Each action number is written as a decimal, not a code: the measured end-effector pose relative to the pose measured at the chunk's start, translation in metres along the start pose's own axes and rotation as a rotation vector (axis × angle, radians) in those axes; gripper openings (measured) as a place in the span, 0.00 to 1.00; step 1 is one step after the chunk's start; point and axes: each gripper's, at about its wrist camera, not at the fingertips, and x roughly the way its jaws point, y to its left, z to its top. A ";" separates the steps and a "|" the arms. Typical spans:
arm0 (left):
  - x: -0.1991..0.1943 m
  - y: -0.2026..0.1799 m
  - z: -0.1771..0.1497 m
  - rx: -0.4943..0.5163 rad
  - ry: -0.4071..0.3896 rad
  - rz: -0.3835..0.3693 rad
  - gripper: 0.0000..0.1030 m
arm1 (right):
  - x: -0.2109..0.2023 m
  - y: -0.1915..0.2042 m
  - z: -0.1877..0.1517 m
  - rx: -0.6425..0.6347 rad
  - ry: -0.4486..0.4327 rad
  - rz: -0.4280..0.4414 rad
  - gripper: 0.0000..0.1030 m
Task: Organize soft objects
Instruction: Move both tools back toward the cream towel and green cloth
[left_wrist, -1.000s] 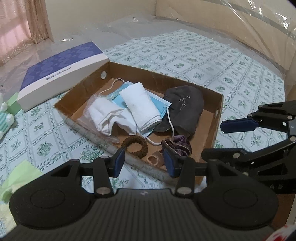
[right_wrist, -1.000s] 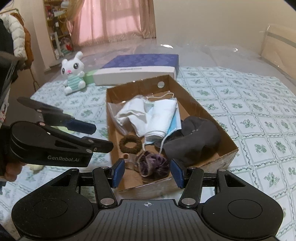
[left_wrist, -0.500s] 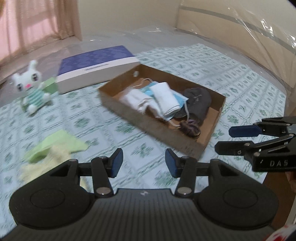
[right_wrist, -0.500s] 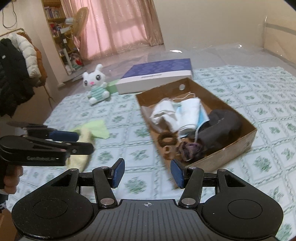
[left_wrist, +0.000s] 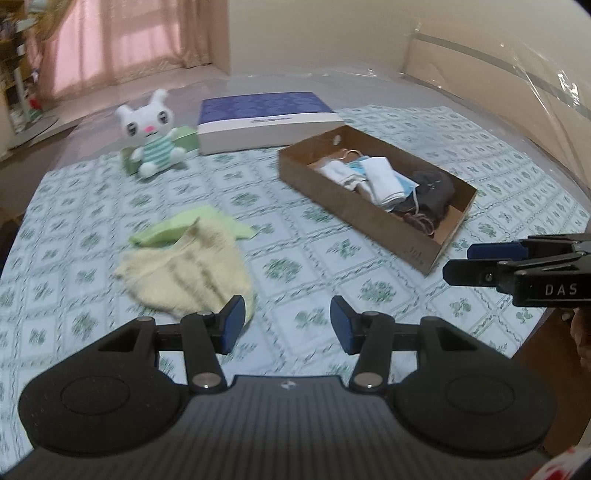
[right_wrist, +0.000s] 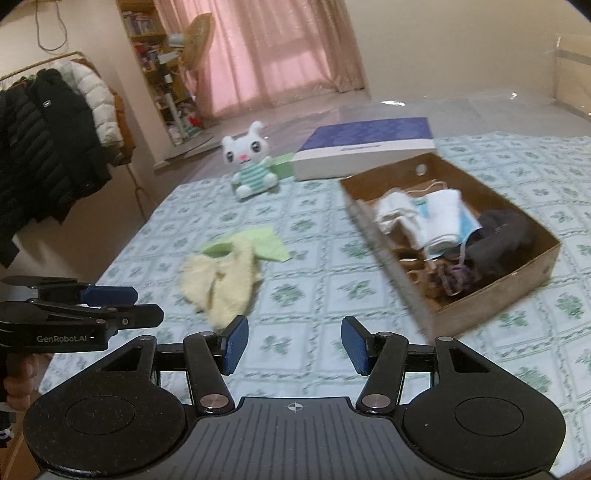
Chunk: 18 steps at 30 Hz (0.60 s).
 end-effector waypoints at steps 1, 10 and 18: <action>-0.004 0.005 -0.004 -0.015 0.001 0.005 0.47 | 0.002 0.005 -0.002 -0.002 0.009 0.011 0.54; -0.019 0.030 -0.033 -0.099 0.025 0.044 0.47 | 0.024 0.034 -0.018 -0.025 0.083 0.055 0.54; -0.014 0.040 -0.046 -0.123 0.044 0.092 0.47 | 0.044 0.048 -0.028 -0.052 0.103 0.088 0.54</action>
